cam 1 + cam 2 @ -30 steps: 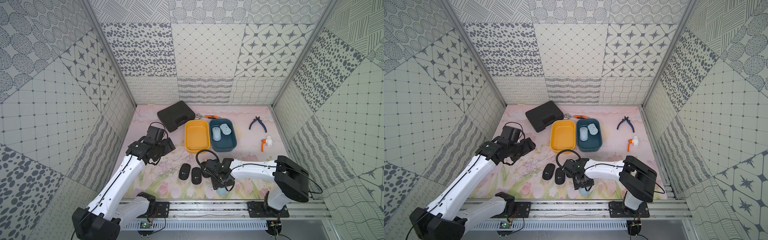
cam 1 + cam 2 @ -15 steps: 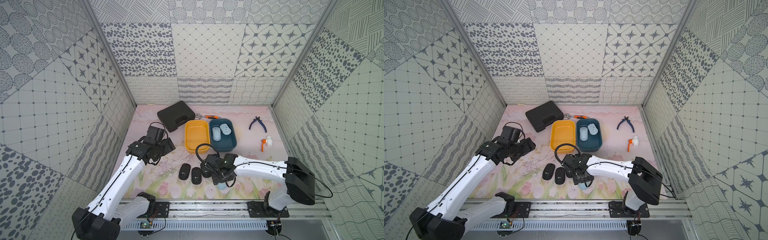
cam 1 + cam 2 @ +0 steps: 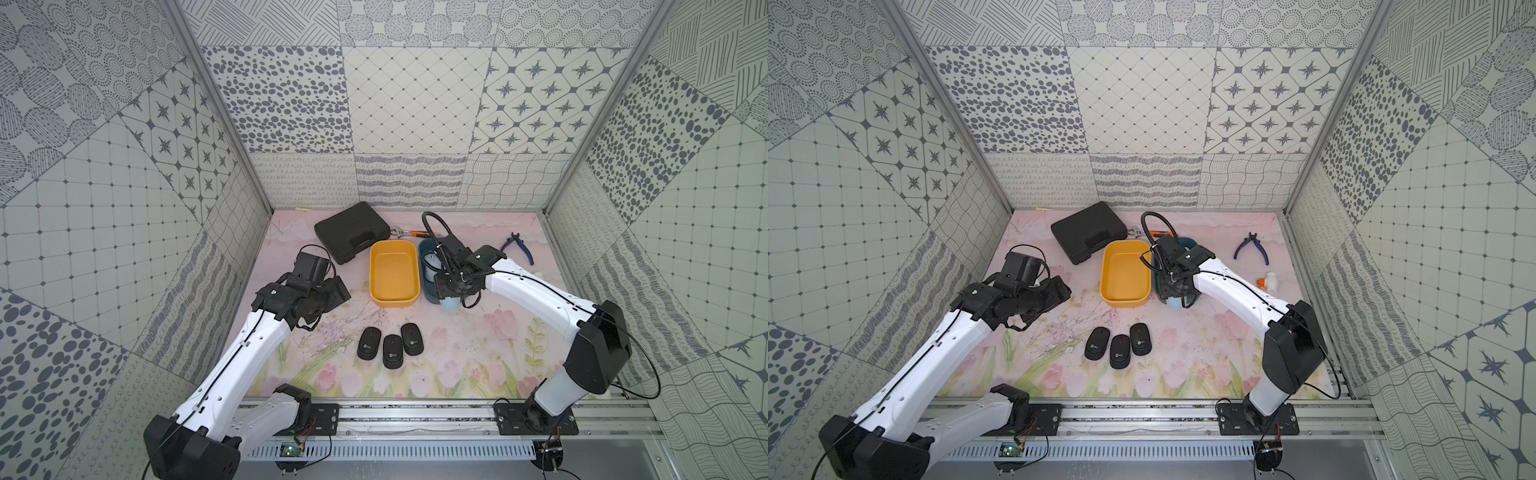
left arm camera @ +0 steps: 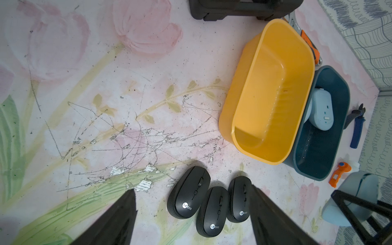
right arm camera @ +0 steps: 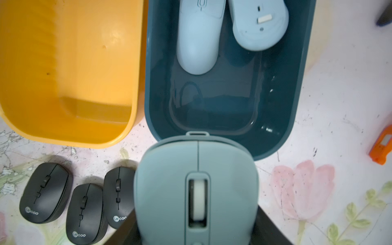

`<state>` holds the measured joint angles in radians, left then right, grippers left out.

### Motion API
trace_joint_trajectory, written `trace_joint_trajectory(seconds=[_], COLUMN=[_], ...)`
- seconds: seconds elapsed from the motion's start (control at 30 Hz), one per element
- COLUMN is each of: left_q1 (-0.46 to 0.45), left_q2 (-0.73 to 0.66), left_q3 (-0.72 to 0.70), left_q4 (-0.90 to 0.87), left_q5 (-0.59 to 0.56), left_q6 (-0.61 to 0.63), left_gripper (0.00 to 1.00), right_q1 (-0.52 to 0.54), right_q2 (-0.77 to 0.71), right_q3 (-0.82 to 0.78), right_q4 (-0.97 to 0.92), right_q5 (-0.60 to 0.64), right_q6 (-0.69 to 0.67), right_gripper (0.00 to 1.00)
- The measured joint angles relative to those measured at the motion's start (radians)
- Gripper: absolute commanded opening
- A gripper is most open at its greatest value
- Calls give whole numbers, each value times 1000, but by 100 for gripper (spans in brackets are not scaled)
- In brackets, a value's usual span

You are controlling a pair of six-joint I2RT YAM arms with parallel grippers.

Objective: Place the mice by color into the storage box
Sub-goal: Pick up the mouse from the center of the board, then place the mouse in the storage box.

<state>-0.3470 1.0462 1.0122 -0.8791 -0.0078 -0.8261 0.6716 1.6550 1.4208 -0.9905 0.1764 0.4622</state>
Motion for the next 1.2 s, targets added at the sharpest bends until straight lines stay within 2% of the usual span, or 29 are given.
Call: trace_joint_trajectory(seconds=[0.27, 0.53, 0.67, 0.8, 0.9, 1.2], left_q1=[0, 0, 0, 0, 0, 0], left_q2=[17, 45, 52, 55, 56, 55], left_q3=[0, 0, -16, -27, -31, -32], left_q4=[0, 2, 7, 9, 9, 9], left_q5=[-3, -3, -3, -2, -2, -2], left_q6=[1, 7, 6, 6, 6, 6], left_gripper=[86, 86, 86, 86, 86, 86], right_q1=[-97, -142, -147, -151, -153, -156], right_q2=[212, 402, 460, 475, 475, 432], right_q3=[174, 269, 307, 320, 320, 288], right_q4=[22, 39, 45, 52, 59, 83], right_q5=[-12, -19, -19, -22, -23, -21], right_q6=[-97, -145, -161, -167, -167, -181], right_gripper=[59, 60, 68, 72, 82, 82])
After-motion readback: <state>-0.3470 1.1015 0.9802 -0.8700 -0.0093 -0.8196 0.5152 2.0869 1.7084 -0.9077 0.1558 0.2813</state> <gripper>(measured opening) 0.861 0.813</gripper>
